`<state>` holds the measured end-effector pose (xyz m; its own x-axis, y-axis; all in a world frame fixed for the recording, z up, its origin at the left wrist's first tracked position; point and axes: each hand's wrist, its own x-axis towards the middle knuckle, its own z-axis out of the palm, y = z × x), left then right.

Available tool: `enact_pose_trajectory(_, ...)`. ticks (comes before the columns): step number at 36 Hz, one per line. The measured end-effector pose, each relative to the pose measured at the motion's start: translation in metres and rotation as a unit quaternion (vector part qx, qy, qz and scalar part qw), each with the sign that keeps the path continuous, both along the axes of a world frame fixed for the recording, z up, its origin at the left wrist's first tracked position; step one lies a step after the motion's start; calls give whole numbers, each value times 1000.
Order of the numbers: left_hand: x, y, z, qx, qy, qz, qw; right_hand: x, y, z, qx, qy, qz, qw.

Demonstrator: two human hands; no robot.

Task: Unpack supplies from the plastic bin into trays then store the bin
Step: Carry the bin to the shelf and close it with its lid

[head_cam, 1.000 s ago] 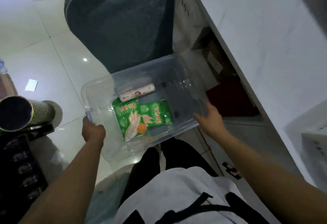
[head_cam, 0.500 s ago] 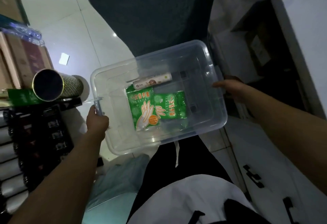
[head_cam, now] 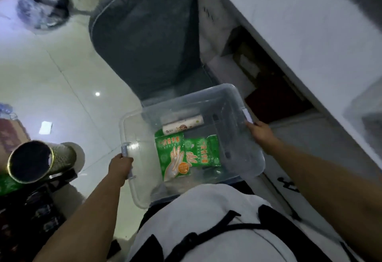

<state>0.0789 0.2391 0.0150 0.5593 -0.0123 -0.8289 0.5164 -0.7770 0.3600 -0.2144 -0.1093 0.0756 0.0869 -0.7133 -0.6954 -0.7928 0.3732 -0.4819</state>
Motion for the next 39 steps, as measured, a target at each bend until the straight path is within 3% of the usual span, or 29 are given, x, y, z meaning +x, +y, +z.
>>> enact_pose_trajectory(6, 11, -19, 0, -30, -3, -198, 980, -73, 101, 33, -36, -8, -171, 985)
enact_pose_trajectory(13, -33, -76, 17, -52, -18, -398, 916, -175, 222, 59, -33, 20, -344, 938)
enact_pose_trajectory(18, -88, -119, 23, -29, 22, -480, 877, -253, 257, 79, 53, -15, -471, 880)
enact_pose_trajectory(20, -111, -134, 28, -20, 33, -515, 856, -282, 265, 89, 56, -14, -478, 876)
enact_pose_trajectory(24, -188, -159, 55, 7, 18, -596, 802, -346, 306, 98, 29, 2, -521, 853)
enact_pose_trajectory(30, -321, -169, 100, 39, -2, -682, 731, -432, 387, 94, 53, -65, -613, 786)
enact_pose_trajectory(35, -438, -173, 112, 16, 8, -701, 713, -508, 457, 85, 34, -123, -691, 712)
enact_pose_trajectory(39, -539, -178, 118, 42, 22, -724, 688, -562, 500, 76, -9, -113, -748, 653)
